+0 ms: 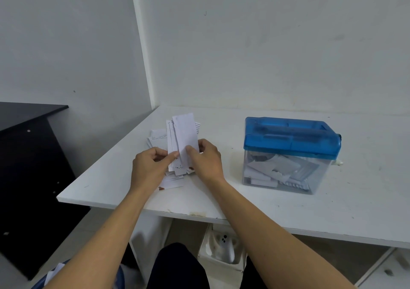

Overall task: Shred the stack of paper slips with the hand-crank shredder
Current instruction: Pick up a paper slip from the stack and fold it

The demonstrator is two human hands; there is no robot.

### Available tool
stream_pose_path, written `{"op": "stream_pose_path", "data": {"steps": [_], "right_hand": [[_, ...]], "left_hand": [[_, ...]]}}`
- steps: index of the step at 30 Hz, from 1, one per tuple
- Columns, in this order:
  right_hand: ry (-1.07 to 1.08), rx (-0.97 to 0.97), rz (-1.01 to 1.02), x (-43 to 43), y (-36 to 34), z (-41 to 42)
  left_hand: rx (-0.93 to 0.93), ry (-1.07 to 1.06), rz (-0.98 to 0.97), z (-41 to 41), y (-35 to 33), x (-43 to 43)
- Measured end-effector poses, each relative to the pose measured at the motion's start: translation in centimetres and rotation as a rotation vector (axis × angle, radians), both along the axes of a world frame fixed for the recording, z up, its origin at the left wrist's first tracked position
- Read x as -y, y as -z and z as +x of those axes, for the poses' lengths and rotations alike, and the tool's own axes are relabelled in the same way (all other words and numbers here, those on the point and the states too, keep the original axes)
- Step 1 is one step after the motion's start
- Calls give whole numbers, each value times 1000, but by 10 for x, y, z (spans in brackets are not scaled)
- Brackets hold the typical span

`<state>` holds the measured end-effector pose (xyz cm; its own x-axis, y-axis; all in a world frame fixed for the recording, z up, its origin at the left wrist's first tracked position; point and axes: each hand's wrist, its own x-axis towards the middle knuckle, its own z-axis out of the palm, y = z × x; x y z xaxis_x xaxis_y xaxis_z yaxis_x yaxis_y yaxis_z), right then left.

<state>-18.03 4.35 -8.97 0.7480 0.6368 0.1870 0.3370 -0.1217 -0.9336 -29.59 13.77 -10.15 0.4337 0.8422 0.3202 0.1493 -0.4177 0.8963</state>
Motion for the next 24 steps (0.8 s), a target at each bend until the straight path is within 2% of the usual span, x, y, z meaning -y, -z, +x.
{"op": "stream_pose_path", "data": {"steps": [7,13,17,20,24], "right_hand": [[73,-47,114,3,1,4],[62,-43,171,2,4,8],[51,-49,160,3,3,6],[47,-68,165,3,2,7],[0,-45,175,2,2,1]], "left_hand": [[-7,-18,-11,0,0,1],[-155,-76,37,4,4,-4],[-175,-133,96,7,7,-6],[-170,-128,191,5,2,-2],[-258,-38,448,2,-5,8]]}}
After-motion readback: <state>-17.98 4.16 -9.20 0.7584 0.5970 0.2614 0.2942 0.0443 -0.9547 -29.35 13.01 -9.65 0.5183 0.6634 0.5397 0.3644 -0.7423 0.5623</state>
